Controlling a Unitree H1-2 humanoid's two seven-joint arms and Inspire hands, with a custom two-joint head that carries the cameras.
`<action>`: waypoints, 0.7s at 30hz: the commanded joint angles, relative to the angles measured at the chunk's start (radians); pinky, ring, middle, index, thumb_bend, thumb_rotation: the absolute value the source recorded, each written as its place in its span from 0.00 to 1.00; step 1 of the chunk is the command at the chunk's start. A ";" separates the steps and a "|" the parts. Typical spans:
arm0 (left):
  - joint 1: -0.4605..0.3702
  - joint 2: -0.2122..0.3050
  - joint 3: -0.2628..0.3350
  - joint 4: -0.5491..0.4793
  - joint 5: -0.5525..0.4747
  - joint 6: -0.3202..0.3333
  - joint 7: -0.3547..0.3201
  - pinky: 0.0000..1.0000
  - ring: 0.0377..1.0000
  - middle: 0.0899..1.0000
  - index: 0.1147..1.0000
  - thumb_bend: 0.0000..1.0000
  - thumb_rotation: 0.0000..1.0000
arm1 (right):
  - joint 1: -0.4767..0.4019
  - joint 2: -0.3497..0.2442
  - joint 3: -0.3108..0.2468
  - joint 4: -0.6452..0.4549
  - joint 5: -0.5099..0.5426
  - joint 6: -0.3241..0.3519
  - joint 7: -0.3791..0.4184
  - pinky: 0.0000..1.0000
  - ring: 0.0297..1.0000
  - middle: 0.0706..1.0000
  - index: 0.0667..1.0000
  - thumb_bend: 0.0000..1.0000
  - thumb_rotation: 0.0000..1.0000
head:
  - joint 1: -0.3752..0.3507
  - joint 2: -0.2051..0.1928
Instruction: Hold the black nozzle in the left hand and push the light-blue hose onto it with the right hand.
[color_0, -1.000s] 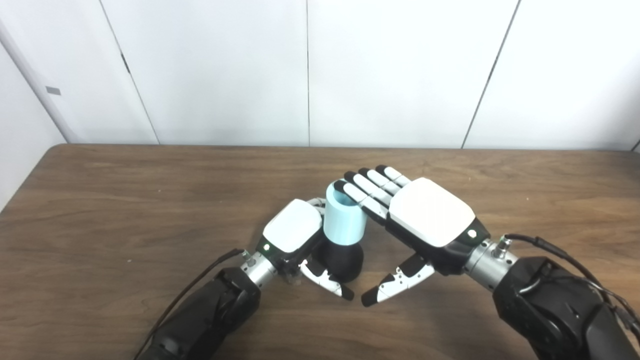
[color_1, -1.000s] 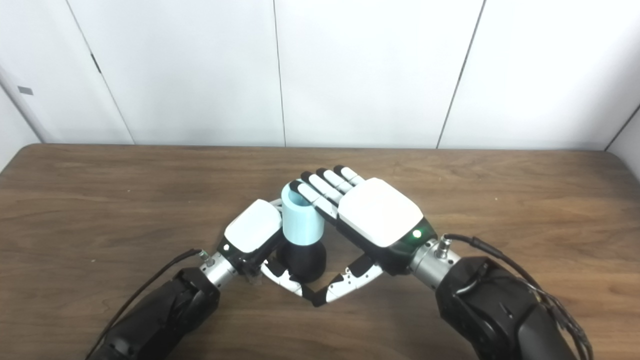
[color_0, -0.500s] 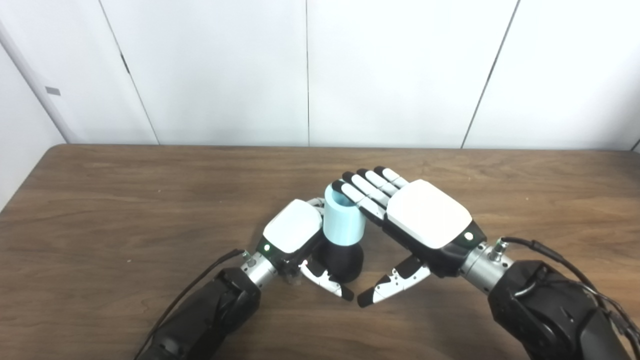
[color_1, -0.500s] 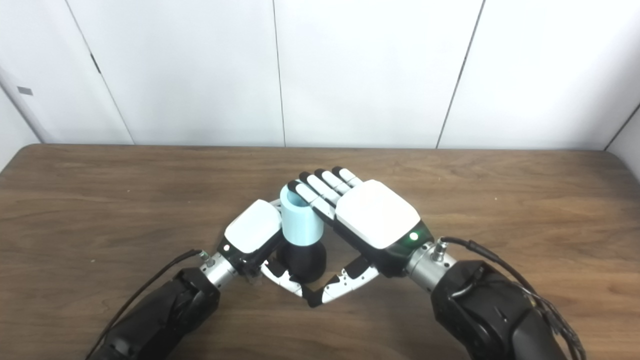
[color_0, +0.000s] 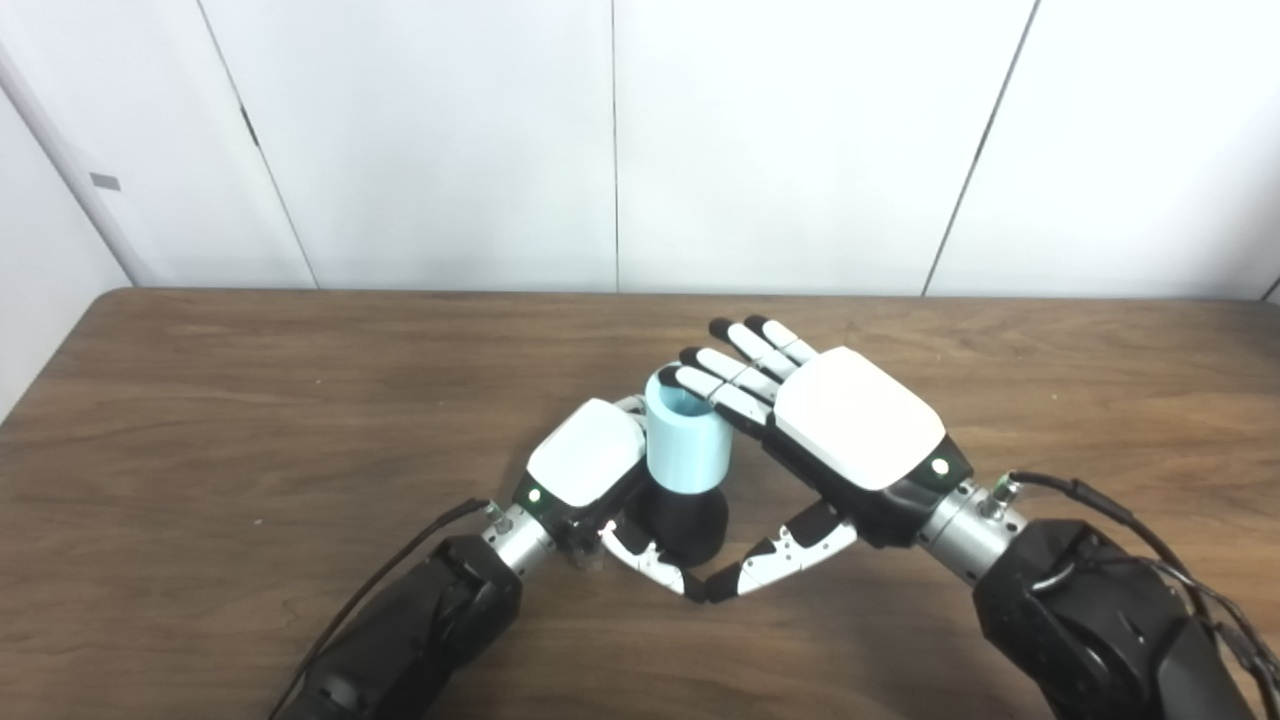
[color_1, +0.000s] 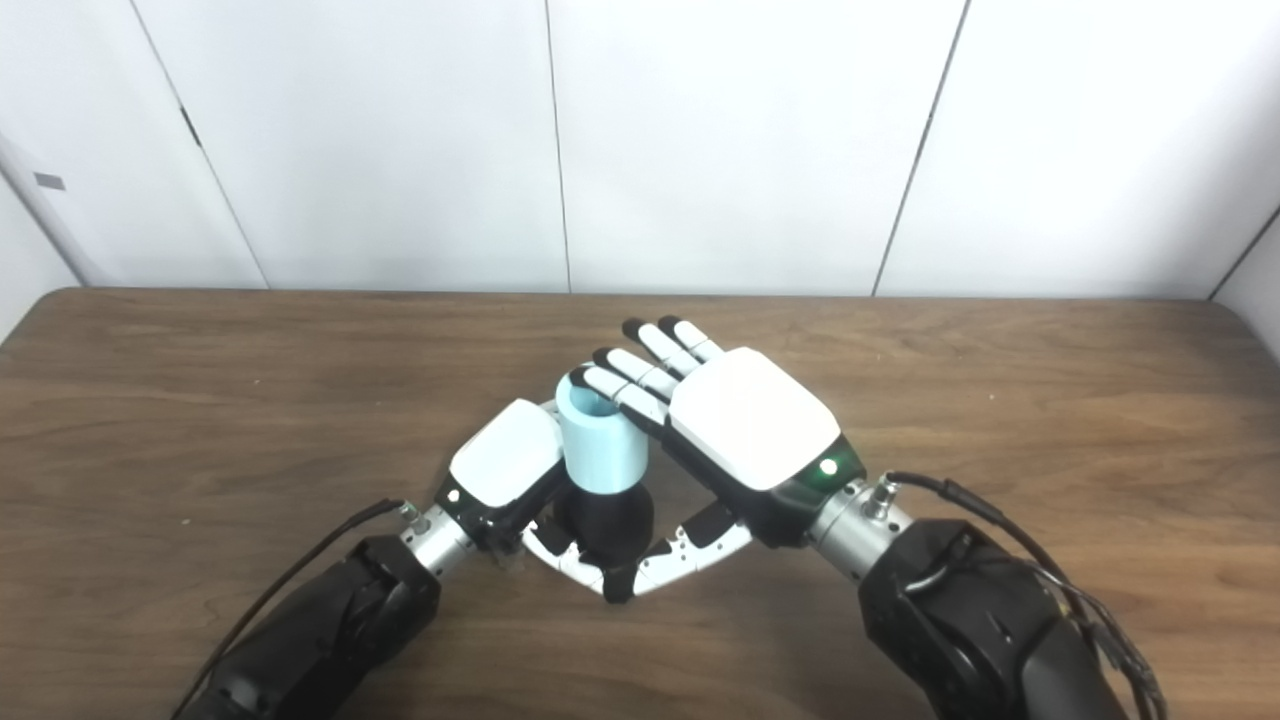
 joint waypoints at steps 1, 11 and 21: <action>0.293 -0.109 -0.137 0.169 -0.009 -0.045 -0.009 0.78 0.47 0.41 0.44 0.52 0.00 | -0.014 -0.048 0.016 0.007 0.050 -0.082 0.020 0.96 0.93 0.80 0.76 0.97 0.80 | 0.000 0.001; 0.295 -0.104 -0.130 0.149 -0.022 -0.042 -0.035 0.78 0.49 0.42 0.43 0.52 0.00 | -0.003 -0.061 0.025 0.009 0.050 -0.075 0.010 0.89 0.85 0.73 0.70 0.97 0.80 | 0.001 0.014; 0.301 -0.096 -0.124 0.128 -0.027 -0.038 -0.053 0.78 0.49 0.42 0.43 0.52 0.00 | 0.023 -0.067 0.044 0.008 0.024 -0.052 0.040 0.90 0.89 0.79 0.76 0.97 0.79 | 0.001 0.019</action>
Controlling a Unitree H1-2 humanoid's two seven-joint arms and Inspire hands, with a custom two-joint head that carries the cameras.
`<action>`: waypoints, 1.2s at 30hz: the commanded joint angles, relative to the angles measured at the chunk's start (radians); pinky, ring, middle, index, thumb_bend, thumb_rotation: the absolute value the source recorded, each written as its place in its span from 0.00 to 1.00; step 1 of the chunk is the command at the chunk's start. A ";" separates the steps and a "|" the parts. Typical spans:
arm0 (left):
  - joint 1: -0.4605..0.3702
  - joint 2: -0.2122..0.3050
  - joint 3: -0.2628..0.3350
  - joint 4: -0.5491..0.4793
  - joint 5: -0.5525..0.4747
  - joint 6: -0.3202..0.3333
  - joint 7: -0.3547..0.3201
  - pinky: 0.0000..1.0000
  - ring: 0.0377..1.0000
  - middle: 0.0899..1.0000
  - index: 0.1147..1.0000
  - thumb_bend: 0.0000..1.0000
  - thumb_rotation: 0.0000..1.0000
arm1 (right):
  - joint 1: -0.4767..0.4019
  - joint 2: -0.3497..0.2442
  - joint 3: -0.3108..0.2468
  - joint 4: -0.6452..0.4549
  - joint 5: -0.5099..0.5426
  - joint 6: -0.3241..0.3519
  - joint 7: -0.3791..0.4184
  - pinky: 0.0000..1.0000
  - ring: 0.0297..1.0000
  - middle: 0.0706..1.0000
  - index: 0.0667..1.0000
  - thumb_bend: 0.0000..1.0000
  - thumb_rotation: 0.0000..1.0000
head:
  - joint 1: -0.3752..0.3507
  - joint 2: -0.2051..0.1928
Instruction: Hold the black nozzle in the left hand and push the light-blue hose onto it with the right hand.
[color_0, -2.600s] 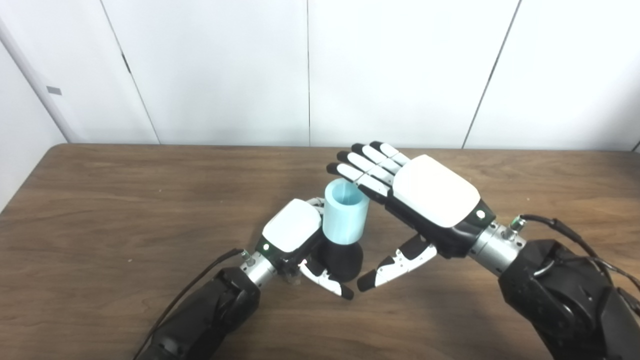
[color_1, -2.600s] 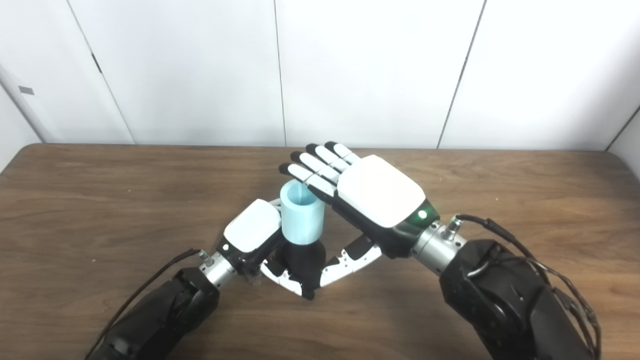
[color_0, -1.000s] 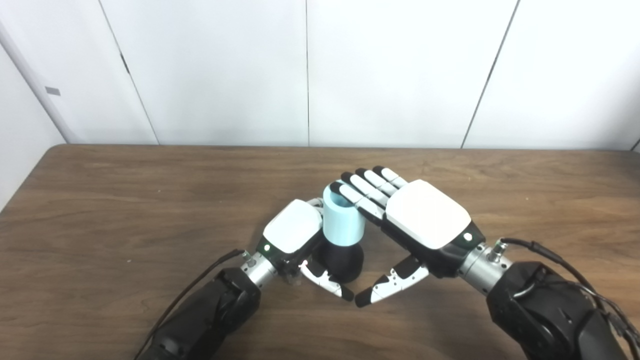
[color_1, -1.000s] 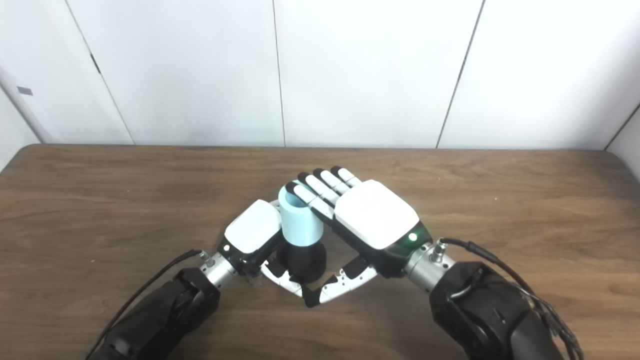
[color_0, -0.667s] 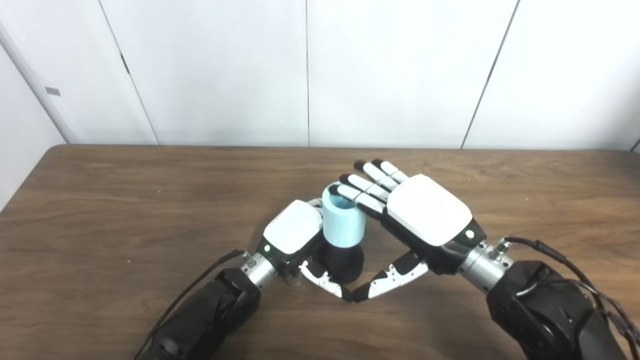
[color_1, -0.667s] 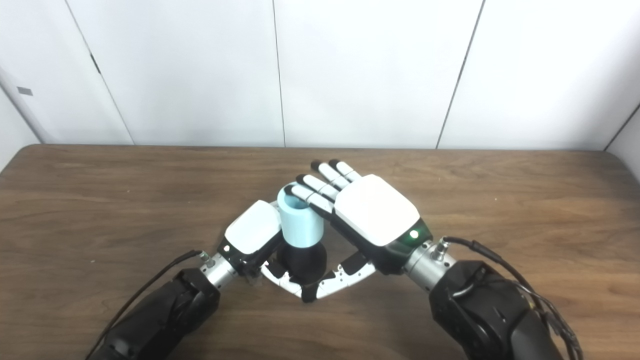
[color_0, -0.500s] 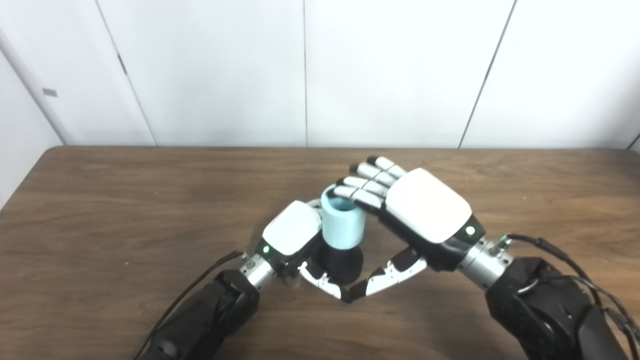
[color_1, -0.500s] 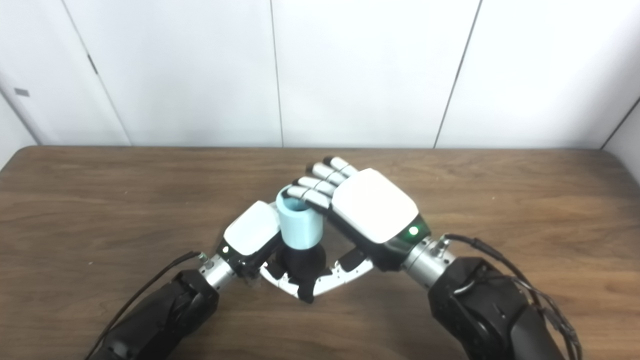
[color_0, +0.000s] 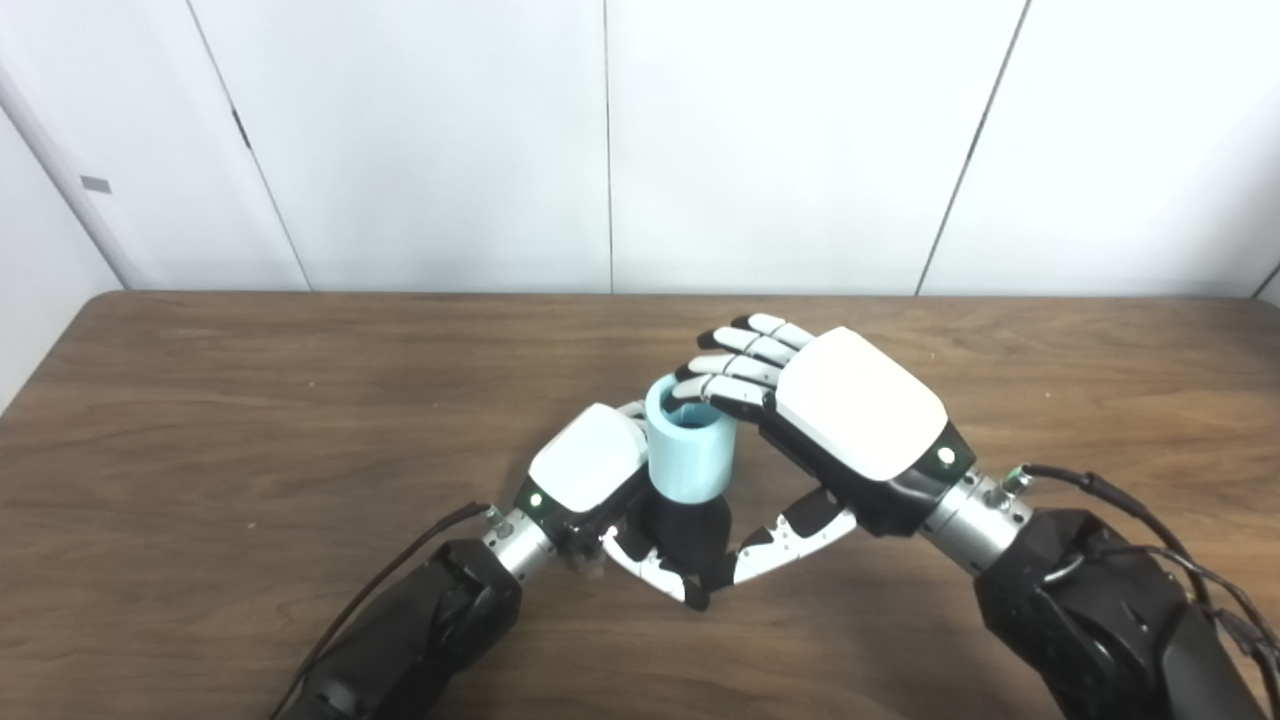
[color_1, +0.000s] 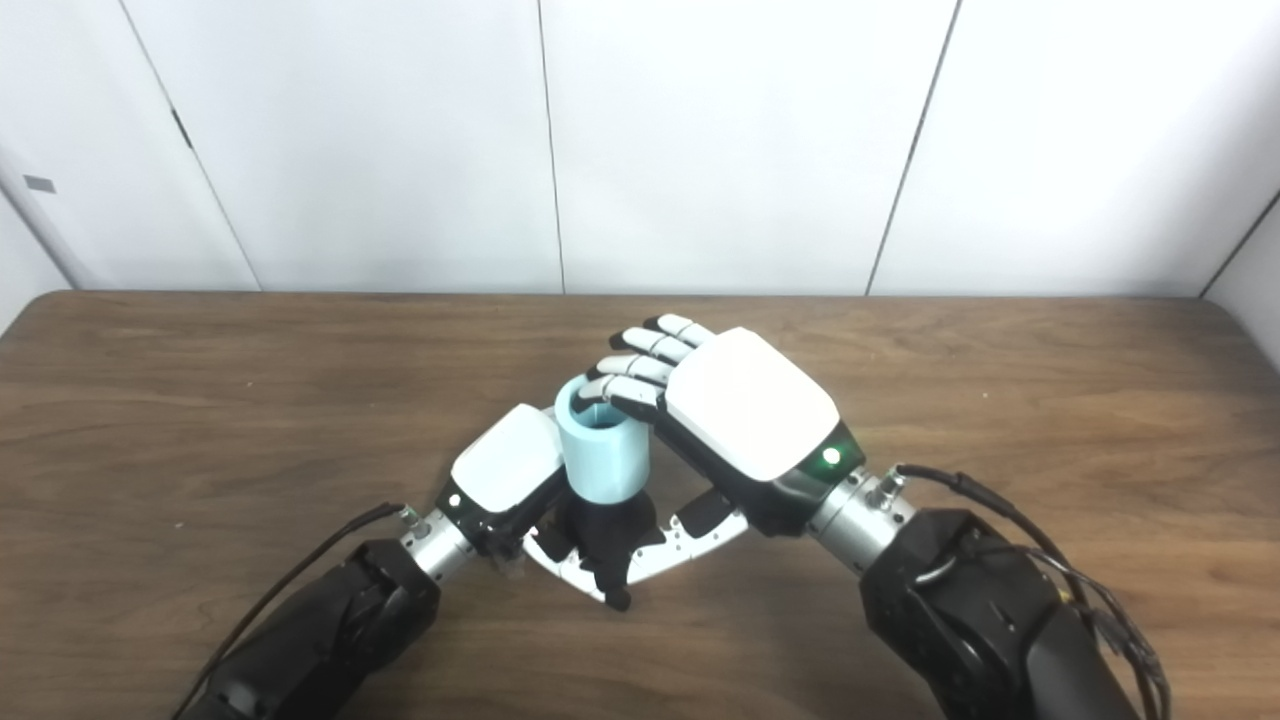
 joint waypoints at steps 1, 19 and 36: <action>0.299 -0.091 -0.122 0.137 -0.028 -0.024 -0.039 0.78 0.49 0.42 0.43 0.52 0.00 | 0.035 -0.048 0.042 0.009 -0.003 -0.032 0.118 0.90 0.90 0.80 0.76 0.97 0.78 | -0.002 0.000; 0.295 -0.093 -0.120 0.152 -0.030 -0.027 -0.038 0.78 0.49 0.42 0.43 0.52 0.00 | 0.061 -0.041 0.036 0.018 0.018 -0.036 0.080 0.91 0.93 0.86 0.88 0.93 0.77 | -0.005 -0.003; 0.295 -0.092 -0.122 0.147 -0.025 -0.025 -0.035 0.77 0.49 0.42 0.43 0.52 0.00 | 0.070 -0.027 0.042 0.012 0.017 -0.043 0.064 0.90 0.92 0.88 0.96 0.92 0.79 | -0.007 -0.003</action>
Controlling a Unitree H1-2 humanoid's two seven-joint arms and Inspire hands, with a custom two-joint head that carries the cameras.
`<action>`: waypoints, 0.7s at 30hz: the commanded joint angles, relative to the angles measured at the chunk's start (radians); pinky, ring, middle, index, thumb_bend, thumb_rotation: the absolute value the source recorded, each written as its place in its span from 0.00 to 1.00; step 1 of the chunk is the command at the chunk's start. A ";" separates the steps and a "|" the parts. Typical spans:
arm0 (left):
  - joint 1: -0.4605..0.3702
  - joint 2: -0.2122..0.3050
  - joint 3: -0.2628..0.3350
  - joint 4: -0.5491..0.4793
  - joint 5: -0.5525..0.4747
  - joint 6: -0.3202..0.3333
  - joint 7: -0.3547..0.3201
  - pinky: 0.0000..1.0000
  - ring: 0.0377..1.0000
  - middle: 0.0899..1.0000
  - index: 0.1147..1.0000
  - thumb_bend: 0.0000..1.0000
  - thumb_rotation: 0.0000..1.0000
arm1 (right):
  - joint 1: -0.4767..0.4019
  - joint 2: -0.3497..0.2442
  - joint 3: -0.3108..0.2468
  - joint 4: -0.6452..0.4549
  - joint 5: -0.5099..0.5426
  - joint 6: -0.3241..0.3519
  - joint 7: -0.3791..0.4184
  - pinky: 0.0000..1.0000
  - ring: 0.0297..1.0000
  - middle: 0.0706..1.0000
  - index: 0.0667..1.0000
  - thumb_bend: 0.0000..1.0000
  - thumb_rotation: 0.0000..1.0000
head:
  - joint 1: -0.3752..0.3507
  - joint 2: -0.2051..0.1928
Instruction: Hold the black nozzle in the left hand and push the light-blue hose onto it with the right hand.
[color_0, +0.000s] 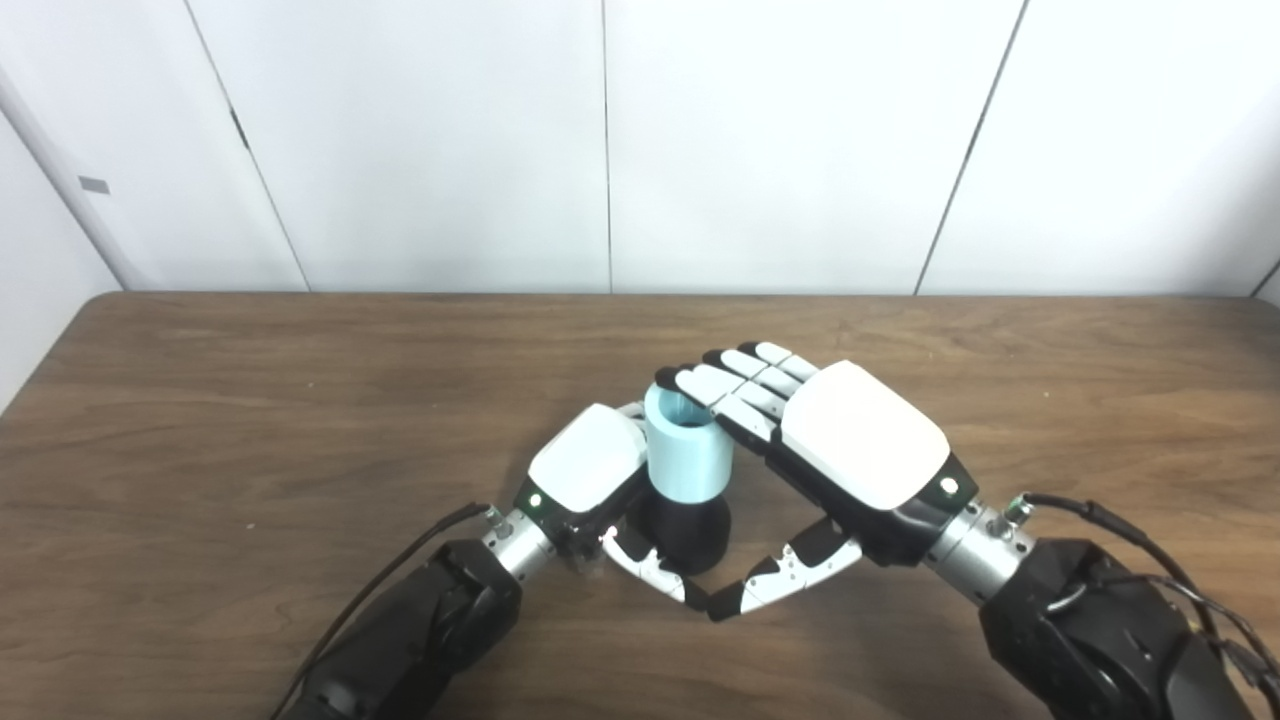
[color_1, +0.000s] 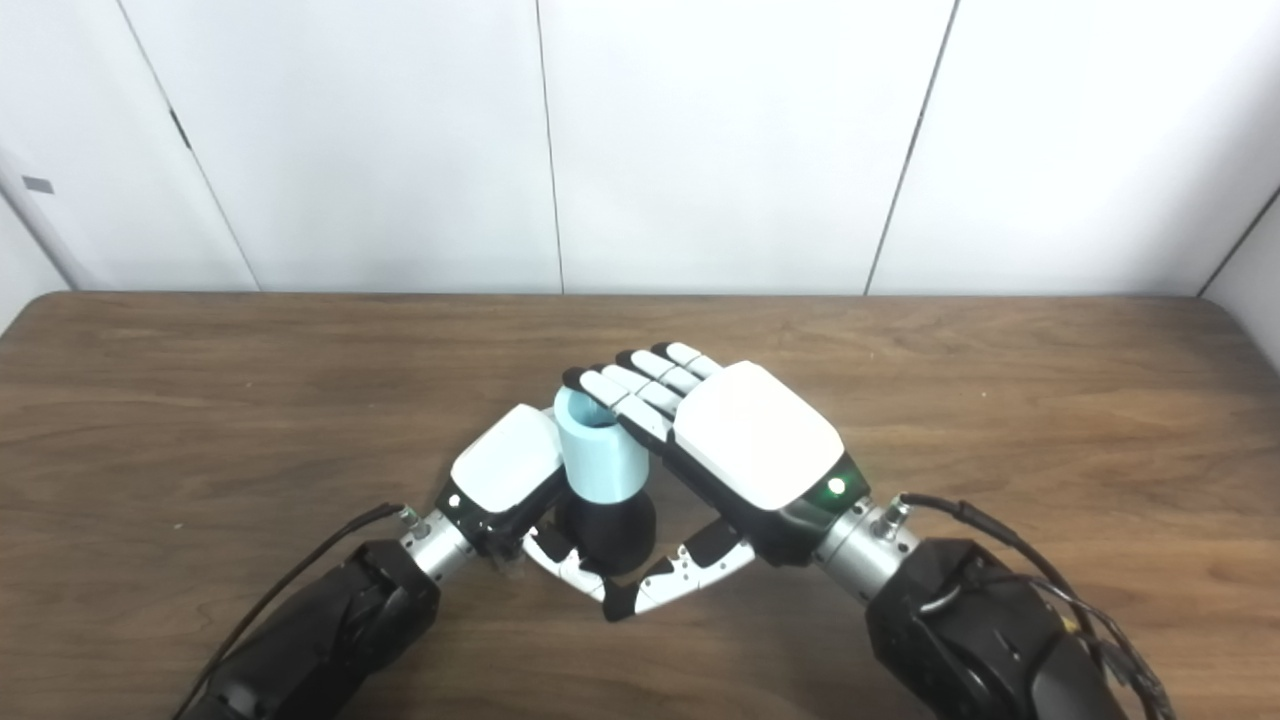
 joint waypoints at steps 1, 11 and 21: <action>0.294 -0.092 -0.122 0.147 -0.024 -0.027 -0.032 0.77 0.49 0.42 0.43 0.52 0.00 | 0.022 -0.022 0.038 0.012 0.010 -0.046 0.066 0.90 0.92 0.87 0.95 0.92 0.79 | 0.001 0.001; 0.297 -0.094 -0.123 0.136 -0.024 -0.021 -0.039 0.78 0.51 0.42 0.43 0.52 0.00 | 0.073 -0.013 0.072 0.017 -0.066 -0.056 0.036 0.88 0.93 0.87 0.81 0.93 0.74 | 0.010 0.003; 0.293 -0.094 -0.130 0.132 -0.010 -0.006 -0.050 0.79 0.49 0.42 0.44 0.52 0.00 | 0.119 0.000 0.099 0.019 -0.085 -0.035 0.065 0.90 0.96 0.91 0.82 0.93 0.72 | 0.011 0.003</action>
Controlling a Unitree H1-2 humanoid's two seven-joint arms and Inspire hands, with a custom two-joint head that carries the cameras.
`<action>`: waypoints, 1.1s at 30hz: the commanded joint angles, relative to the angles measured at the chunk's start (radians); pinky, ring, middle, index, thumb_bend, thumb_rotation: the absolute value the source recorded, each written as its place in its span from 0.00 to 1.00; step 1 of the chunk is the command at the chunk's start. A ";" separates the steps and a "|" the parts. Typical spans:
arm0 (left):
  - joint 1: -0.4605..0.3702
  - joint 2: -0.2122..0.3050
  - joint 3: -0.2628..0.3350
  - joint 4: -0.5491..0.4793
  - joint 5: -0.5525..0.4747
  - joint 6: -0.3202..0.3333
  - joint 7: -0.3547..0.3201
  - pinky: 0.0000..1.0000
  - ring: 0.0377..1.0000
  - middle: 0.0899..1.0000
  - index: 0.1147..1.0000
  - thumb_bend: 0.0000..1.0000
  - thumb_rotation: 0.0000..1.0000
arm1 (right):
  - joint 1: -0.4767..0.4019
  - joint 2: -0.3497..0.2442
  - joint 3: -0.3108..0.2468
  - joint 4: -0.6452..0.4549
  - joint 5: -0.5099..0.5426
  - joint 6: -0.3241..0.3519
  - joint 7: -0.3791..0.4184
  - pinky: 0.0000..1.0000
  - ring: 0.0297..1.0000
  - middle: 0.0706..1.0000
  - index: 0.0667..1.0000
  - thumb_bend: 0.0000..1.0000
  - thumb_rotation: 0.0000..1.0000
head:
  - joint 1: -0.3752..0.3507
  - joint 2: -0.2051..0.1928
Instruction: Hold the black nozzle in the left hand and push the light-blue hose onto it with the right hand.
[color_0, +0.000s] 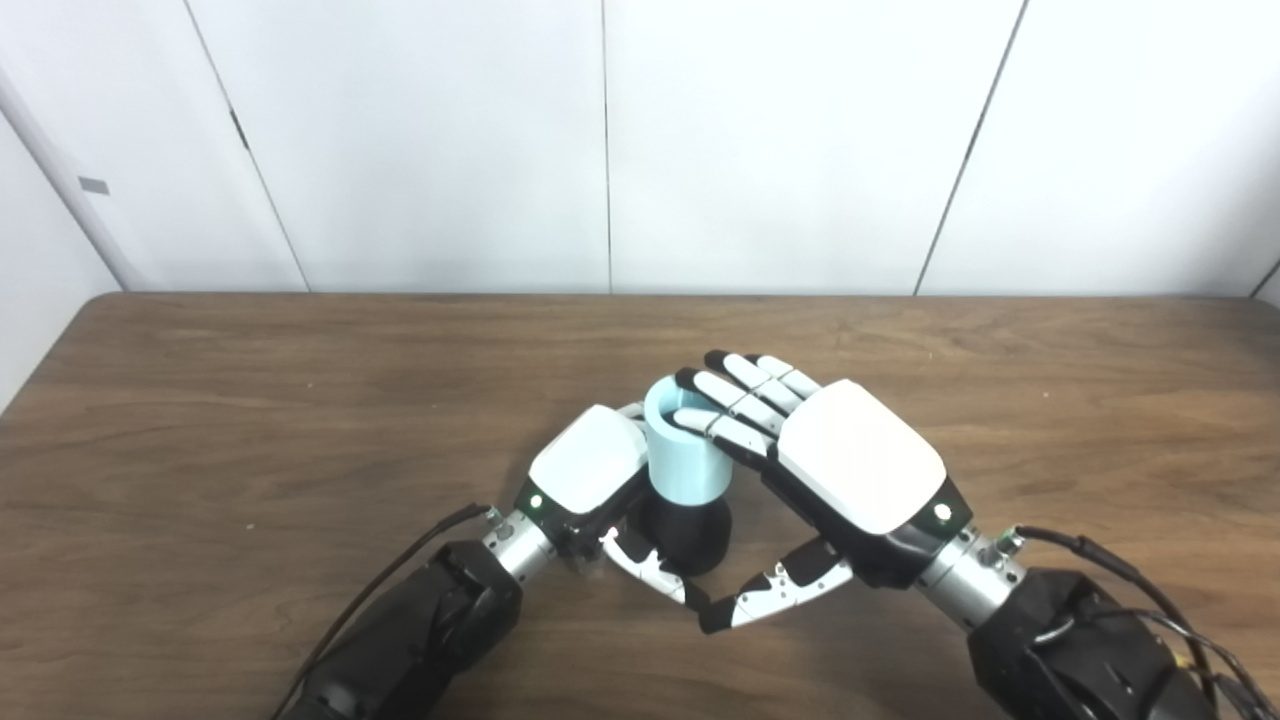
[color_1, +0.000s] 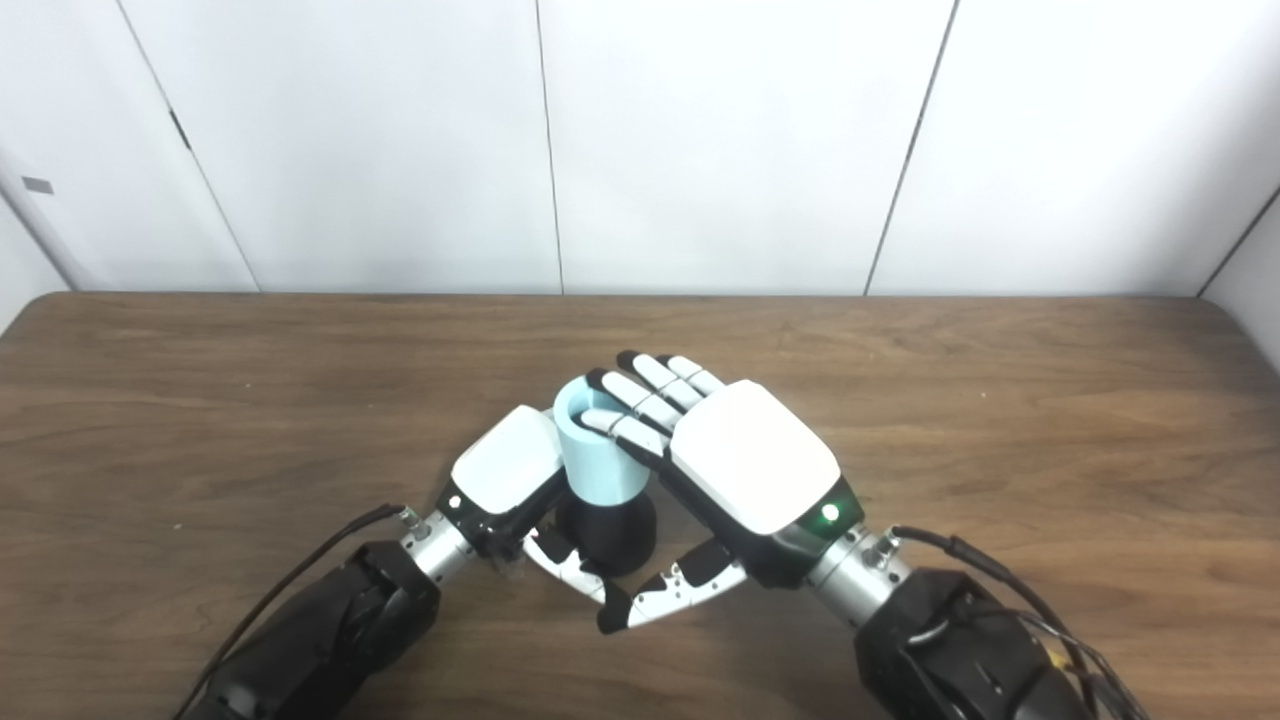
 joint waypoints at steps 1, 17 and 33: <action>0.291 -0.094 -0.130 0.137 -0.009 -0.009 -0.041 0.78 0.49 0.42 0.44 0.52 0.00 | 0.059 -0.030 0.071 0.021 -0.005 -0.040 0.132 0.89 0.96 0.91 0.81 0.94 0.71 | 0.000 0.001; 0.290 -0.091 -0.130 0.138 -0.011 -0.009 -0.050 0.79 0.48 0.41 0.44 0.52 0.00 | 0.055 -0.022 0.068 0.018 0.003 -0.013 0.158 0.90 0.98 0.93 0.97 0.93 0.72 | -0.004 0.000; 0.291 -0.092 -0.128 0.143 -0.013 -0.011 -0.045 0.79 0.49 0.41 0.44 0.52 0.00 | 0.053 -0.021 0.061 0.030 0.027 -0.028 0.113 0.88 0.94 0.91 1.00 0.92 0.78 | -0.005 -0.002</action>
